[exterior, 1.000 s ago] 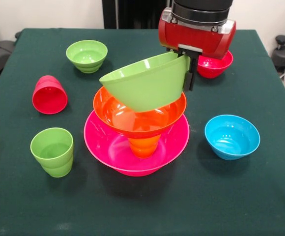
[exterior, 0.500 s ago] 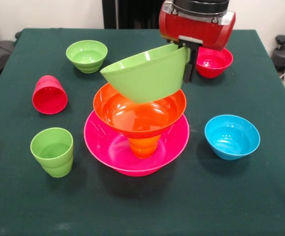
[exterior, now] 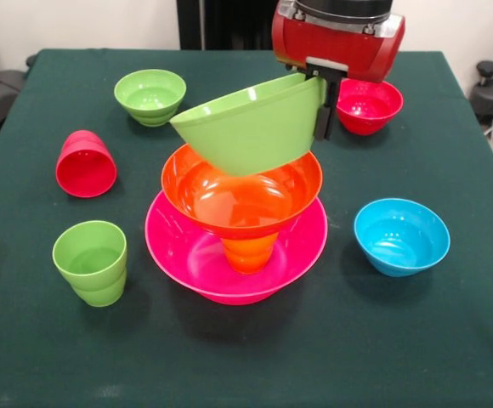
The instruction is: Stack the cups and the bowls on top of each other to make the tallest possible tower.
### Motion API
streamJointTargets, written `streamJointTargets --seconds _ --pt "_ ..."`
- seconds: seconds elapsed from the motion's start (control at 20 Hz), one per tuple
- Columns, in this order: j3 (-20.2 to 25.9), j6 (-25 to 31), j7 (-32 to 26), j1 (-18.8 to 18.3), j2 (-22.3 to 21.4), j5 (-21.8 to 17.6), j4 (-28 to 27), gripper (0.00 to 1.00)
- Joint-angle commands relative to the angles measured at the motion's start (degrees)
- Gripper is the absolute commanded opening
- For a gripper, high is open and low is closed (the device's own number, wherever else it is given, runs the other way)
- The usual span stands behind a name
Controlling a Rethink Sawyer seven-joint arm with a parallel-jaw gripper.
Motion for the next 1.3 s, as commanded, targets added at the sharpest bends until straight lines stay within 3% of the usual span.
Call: streamJointTargets --seconds 0.05,0.55,1.3 --pt "1.4 -1.2 -7.5 -1.3 2.3 -3.7 2.1 0.0" --pt "1.2 0.0 -7.0 -1.2 3.6 -3.5 0.5 0.0" --pt "1.5 3.1 -8.1 -0.5 7.4 -3.8 -6.6 0.0"
